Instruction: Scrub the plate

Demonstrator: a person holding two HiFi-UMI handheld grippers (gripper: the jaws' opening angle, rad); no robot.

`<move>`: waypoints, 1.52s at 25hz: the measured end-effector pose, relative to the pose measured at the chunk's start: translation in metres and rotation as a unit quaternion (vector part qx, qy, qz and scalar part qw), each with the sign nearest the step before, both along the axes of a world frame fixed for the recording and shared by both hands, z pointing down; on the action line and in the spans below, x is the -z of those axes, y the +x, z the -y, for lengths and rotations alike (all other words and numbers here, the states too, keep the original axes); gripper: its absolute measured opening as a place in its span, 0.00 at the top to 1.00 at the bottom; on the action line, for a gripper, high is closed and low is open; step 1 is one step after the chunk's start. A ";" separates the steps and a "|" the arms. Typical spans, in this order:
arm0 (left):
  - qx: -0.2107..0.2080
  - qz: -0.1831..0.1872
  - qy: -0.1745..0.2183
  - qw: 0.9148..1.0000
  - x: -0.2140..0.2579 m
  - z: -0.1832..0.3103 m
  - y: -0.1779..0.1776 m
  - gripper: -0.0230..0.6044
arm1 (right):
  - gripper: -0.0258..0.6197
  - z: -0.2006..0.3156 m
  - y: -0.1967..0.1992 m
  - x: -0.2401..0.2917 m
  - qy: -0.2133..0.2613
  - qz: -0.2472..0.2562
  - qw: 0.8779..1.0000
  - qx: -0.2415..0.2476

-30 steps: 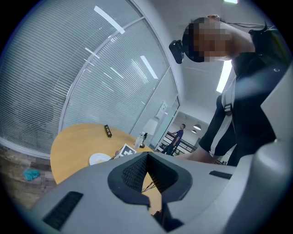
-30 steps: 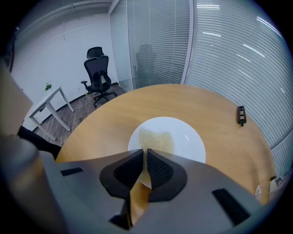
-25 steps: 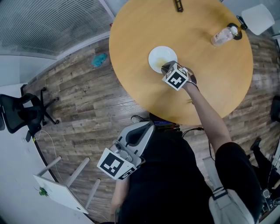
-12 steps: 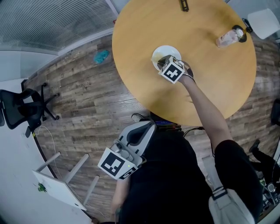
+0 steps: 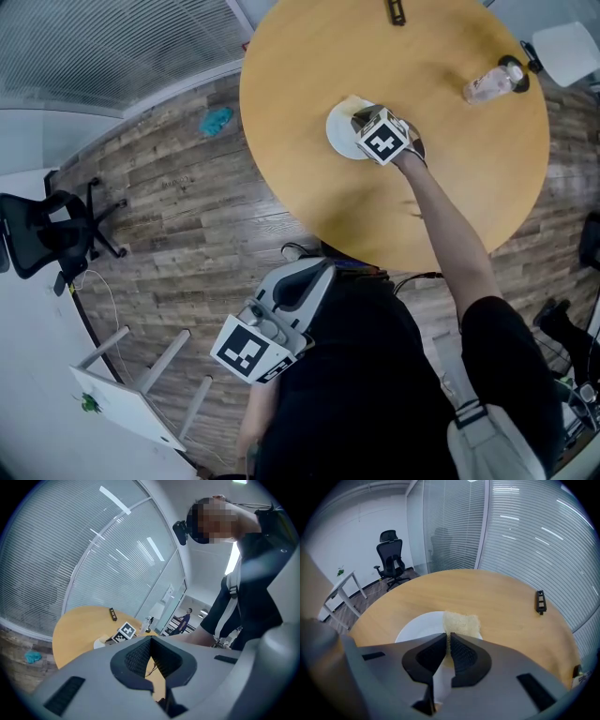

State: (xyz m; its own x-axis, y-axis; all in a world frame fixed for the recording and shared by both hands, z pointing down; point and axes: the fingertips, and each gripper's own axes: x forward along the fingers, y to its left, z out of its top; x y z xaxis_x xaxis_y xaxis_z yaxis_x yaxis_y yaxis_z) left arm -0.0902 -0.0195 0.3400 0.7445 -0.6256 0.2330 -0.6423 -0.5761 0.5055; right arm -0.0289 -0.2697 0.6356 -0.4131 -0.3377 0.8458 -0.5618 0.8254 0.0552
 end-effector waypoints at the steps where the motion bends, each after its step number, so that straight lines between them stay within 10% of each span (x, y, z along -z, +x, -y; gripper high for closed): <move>1: -0.001 0.000 0.000 1.000 0.000 0.000 0.001 0.95 | 0.92 0.001 0.006 0.000 0.000 0.005 1.000 -0.014; 23: -0.013 -0.005 0.011 1.000 0.005 -0.003 0.007 0.95 | 0.92 -0.049 0.055 0.003 0.006 -0.010 0.997 -0.081; 33: -0.008 -0.009 0.011 1.000 0.007 -0.005 0.003 0.95 | 0.92 -0.040 0.094 0.012 0.027 0.076 0.962 -0.260; 38: -0.008 -0.011 0.012 1.000 0.007 -0.007 0.005 0.94 | 0.92 -0.055 0.091 0.005 0.009 0.052 0.975 -0.214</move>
